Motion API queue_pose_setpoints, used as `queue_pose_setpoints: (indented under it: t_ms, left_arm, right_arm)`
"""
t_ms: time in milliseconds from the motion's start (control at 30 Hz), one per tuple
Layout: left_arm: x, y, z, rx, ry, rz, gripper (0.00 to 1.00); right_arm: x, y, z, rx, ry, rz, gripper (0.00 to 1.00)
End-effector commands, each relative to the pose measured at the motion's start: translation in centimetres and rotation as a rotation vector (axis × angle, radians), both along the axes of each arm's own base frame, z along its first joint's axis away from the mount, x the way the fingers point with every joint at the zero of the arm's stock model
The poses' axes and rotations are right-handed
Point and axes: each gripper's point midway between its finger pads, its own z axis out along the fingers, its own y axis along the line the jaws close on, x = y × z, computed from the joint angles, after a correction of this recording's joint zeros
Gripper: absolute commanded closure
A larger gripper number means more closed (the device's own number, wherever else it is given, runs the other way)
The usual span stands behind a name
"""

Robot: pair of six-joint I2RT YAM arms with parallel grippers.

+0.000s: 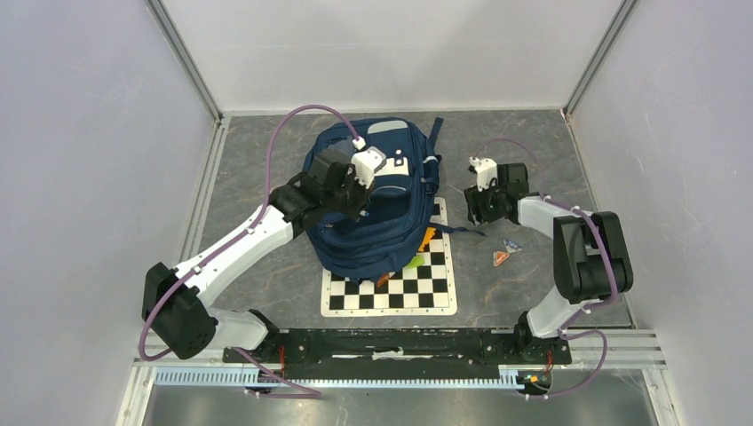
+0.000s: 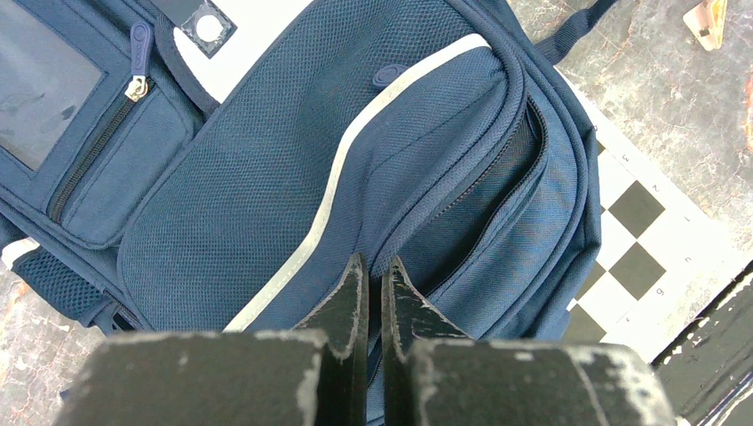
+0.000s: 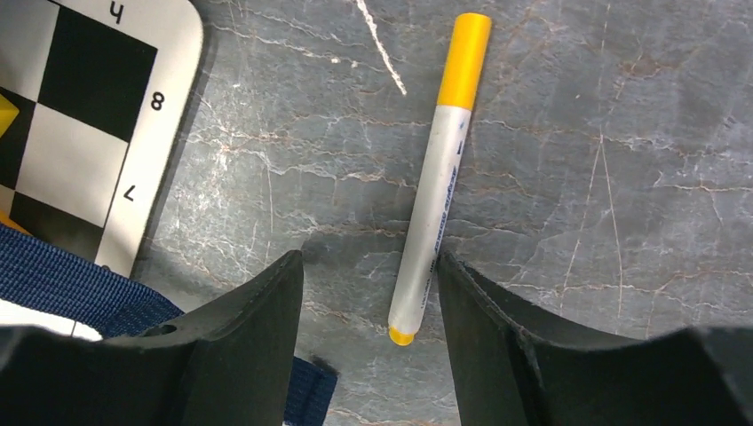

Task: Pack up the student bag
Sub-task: Pick up the stationery from the center of the board.

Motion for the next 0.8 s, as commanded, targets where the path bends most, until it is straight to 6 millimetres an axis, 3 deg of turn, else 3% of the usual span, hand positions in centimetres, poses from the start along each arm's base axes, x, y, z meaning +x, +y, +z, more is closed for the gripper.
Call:
queue_pose_setpoints:
  t_ms: [0,267,433,567,667,767]
  left_arm:
    - [0.6,-2.3,2.8,-0.133,-0.042,-0.026,0.98]
    - [0.6,-2.2,2.7,-0.131,-0.043,-0.023,0.98]
    - [0.6,-2.2,2.7,-0.13,-0.042,-0.023,0.98]
    - [0.6,-2.2,2.6,-0.128,-0.04,-0.022,0.98]
    - [0.6,-2.2,2.7,-0.13,-0.041,-0.021,0.98]
    - [0.6,-2.1,2.8,-0.129,-0.045,-0.019,0.98]
  right_arm:
    - [-0.9,-1.4,-0.5,-0.099,0.028,-0.062,0.39]
    - [1.0,-2.9,-0.7,-0.185,0.03,-0.118,0.44]
    - [1.4,-2.8,-1.3,-0.21,0.039,-0.099,0.53]
    - [1.2,-2.4,-1.4,-0.215,0.041,-0.082,0.73]
    - [1.3,-2.1,-0.6,-0.205,0.022,-0.076,0.94]
    - [1.4,-1.9,1.1,-0.193,-0.017,-0.08,1.0]
